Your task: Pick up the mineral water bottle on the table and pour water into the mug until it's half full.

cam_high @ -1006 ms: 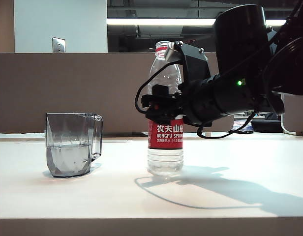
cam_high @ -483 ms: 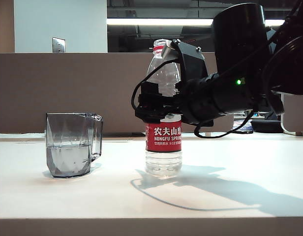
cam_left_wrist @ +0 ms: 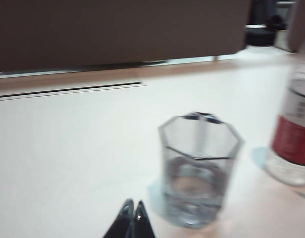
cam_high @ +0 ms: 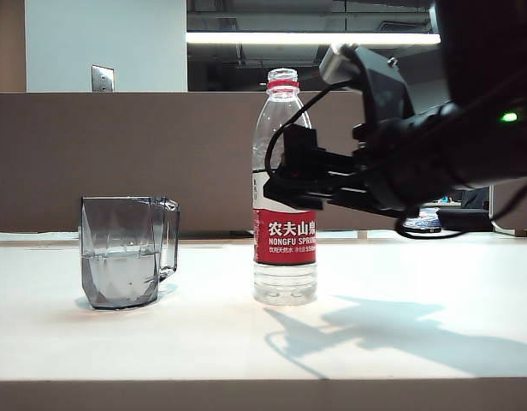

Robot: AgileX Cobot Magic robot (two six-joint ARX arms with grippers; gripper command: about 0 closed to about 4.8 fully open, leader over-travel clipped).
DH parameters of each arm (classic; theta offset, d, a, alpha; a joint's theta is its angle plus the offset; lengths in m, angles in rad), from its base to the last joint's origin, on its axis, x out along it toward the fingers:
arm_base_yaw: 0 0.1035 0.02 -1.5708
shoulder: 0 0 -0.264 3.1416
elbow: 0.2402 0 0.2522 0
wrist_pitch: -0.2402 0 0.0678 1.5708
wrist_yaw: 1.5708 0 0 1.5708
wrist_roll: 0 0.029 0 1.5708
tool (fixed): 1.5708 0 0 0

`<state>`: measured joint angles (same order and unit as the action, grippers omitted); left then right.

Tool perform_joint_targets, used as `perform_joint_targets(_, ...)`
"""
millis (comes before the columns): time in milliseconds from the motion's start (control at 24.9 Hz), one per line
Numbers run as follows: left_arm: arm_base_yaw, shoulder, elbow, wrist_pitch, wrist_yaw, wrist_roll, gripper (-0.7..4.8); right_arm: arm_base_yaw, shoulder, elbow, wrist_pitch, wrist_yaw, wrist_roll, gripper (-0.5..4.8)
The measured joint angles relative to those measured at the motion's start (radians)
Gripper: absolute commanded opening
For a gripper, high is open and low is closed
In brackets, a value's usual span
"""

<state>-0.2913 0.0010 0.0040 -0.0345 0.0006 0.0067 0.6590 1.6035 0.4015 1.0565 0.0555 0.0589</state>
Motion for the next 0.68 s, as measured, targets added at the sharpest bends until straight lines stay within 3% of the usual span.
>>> perform_joint_targets(241,0.187,0.0,0.0,0.0,-0.002,0.0,-0.05,0.059,-0.224,-0.164,0.004,0.02,0.013,4.79)
perform_joint_targets(483,0.22,0.0,0.0,0.0,-0.002,0.0,-0.05,0.12,-0.479,-0.313,-0.002,0.019,0.049,4.79)
perform_joint_targets(563,0.225,0.0,0.0,0.0,0.0,0.0,-0.05,0.126,-0.533,-0.34,-0.005,0.02,0.055,4.05)
perform_joint_targets(684,0.249,0.0,0.0,0.0,-0.001,0.0,-0.05,0.132,-0.647,-0.393,-0.008,0.018,0.08,2.26)
